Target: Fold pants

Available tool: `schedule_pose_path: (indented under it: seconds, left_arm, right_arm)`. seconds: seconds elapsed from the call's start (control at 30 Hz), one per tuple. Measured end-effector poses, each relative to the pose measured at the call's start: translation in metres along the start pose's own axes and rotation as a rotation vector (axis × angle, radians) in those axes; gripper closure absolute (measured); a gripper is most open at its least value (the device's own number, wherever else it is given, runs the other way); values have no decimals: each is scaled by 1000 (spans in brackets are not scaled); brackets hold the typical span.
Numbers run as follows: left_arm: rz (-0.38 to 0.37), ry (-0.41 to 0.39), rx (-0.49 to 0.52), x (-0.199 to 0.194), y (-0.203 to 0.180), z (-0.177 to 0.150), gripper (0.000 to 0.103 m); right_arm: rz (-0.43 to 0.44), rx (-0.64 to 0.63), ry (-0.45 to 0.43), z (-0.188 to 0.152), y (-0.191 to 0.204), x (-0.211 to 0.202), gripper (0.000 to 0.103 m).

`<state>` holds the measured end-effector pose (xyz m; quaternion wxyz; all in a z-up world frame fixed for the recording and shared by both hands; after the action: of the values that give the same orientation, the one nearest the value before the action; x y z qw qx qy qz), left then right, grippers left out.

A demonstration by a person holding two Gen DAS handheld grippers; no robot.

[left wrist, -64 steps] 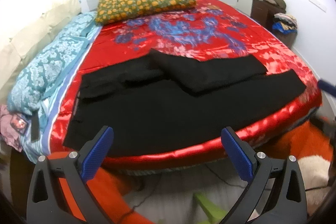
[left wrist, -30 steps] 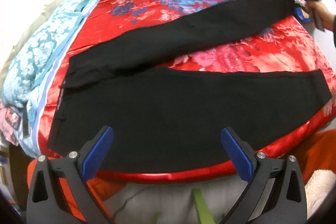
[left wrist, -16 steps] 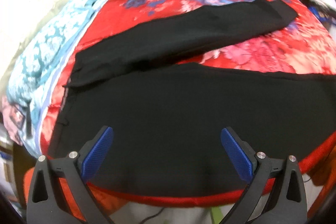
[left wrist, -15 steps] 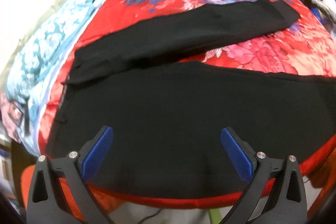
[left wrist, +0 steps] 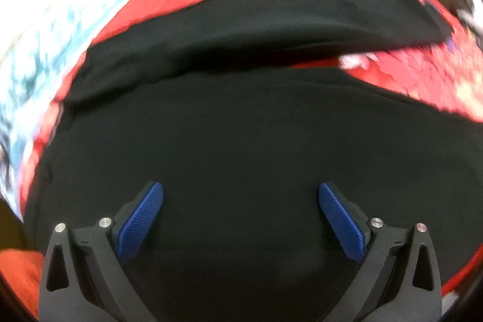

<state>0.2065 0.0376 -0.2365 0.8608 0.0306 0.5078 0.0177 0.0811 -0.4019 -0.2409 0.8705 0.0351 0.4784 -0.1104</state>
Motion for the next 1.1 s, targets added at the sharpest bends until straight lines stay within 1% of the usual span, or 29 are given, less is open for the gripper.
schedule_pose_path:
  seconds: [0.03,0.07,0.1,0.13,0.17,0.2,0.23,0.27,0.33,0.37,0.4,0.43,0.47,0.53,0.63,0.67,0.7,0.73,0.77,0.8,0.83,0.9,0.97,1.0,1.03,1.07,1.1]
  left_arm:
    - [21,9,-28,0,9,1,0]
    - [70,10,-42,1,19,2,0]
    - [143,12,-66,2,34,2,0]
    - [164,13,-93,3,44,2,0]
    - [161,21,-130,4,55,1,0]
    - [122,35,-183,7,65,0,0]
    - [106,40,-211,8,70,-1,0]
    - [102,36,-221,8,72,-1,0]
    - [134,16,-187,7,64,-3,0]
    - [158,-12,-163,6,58,-5,0]
    - [169,-36,-150,6,57,-7,0]
    - [175,-53,-143,5,53,-8,0]
    - [175,-60,-139,4,50,-10,0]
    - [165,-53,-153,6,53,-9,0]
    - [140,-13,-158,2,60,-7,0]
    - [145,4,-155,0,62,-5,1]
    - [166,6,-160,-7,62,-3,1]
    - [173,-20,-163,-17,61,3,1]
    - [153,-50,-158,-24,59,9,1]
    - [117,-81,-140,-30,54,21,1]
    - [89,-105,-106,-34,48,35,1]
    - [85,-145,-49,-34,44,62,1]
    - [104,-171,-25,-25,49,81,1]
    - [118,-179,-19,-16,54,89,1]
    - [147,-176,-13,-1,61,94,1]
    - [182,-167,-6,12,67,95,1]
    - [235,-152,-1,28,76,92,0]
  right_arm:
    - [-29,47,-4,-2,-24,2,0]
    - [-34,106,-15,-3,-46,1,0]
    - [-82,200,-22,-5,-79,-1,0]
    - [-121,268,-29,-6,-98,-6,0]
    - [-140,330,-42,-7,-112,-10,0]
    - [-141,374,-53,-9,-120,-12,0]
    - [-130,399,-63,-10,-121,-14,0]
    - [-139,397,-68,-11,-118,-15,0]
    - [-205,338,-46,-10,-107,-9,0]
    - [-242,311,-45,-10,-102,-7,0]
    - [-249,315,-52,-11,-106,-9,0]
    - [-246,344,-60,-12,-108,-10,0]
    - [-241,361,-63,-12,-115,-9,0]
    - [-245,369,-59,-7,-116,-6,0]
    - [-267,368,-30,2,-115,-6,0]
    - [-279,371,-31,5,-111,-12,0]
    - [-281,364,-71,9,-104,-22,0]
    - [-272,345,-115,14,-94,-33,0]
    - [-257,317,-147,17,-82,-42,0]
    - [-230,264,-182,23,-63,-53,0]
    - [-205,217,-200,26,-45,-59,0]
    - [-146,121,-214,32,-8,-65,0]
    - [-83,43,-215,36,31,-68,0]
    - [-33,-4,-214,40,58,-68,0]
    - [-1,-30,-212,43,74,-68,0]
    - [55,-72,-204,48,100,-67,0]
    - [92,-104,-196,51,119,-65,0]
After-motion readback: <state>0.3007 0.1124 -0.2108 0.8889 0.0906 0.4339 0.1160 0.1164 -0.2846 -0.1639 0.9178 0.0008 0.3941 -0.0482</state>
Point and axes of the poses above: each gripper's, at about its wrist camera, not at the fingertips, and x roughly the way its jaws point, y to its left, z to its top, the point moved 4 cm from there along x, roughly the way its jaws point, and after that the axes turned 4 degrees about -y, right-handed, at the moved point
